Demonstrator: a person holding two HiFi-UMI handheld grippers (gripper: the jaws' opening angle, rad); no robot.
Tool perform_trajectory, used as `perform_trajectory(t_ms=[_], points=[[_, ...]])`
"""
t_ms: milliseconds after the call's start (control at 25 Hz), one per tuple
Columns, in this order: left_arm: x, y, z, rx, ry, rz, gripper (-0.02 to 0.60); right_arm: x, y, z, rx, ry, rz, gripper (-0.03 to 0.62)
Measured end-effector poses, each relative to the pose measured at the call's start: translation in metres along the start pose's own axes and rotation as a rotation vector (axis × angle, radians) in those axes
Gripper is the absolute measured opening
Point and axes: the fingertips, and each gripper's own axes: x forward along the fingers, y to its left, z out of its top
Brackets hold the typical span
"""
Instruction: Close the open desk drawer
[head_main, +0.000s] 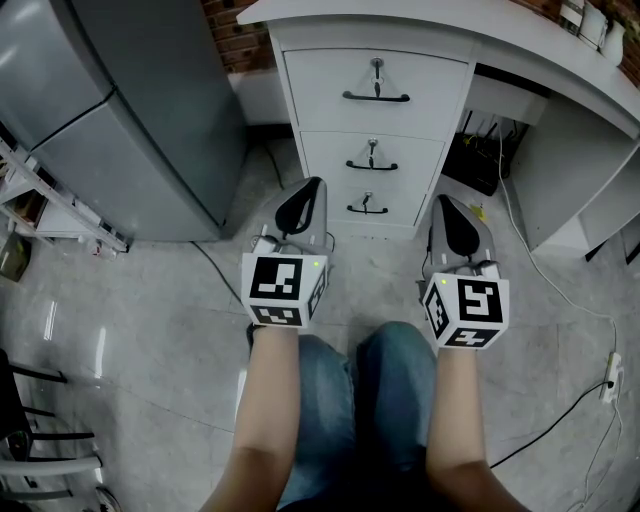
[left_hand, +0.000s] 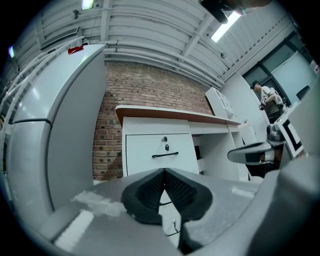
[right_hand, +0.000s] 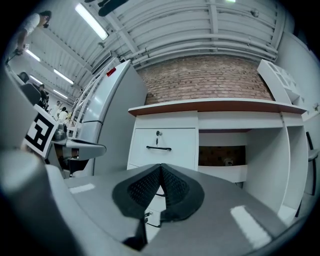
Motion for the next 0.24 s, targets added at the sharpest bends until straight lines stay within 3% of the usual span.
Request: perform_trajectory(t_ms=[240], points=[[0.0020, 0.0010, 0.0015, 0.005, -0.012, 0.005, 0.000, -0.0013, -0.0042, 0.0040, 0.017, -0.001, -0.030, -0.003]])
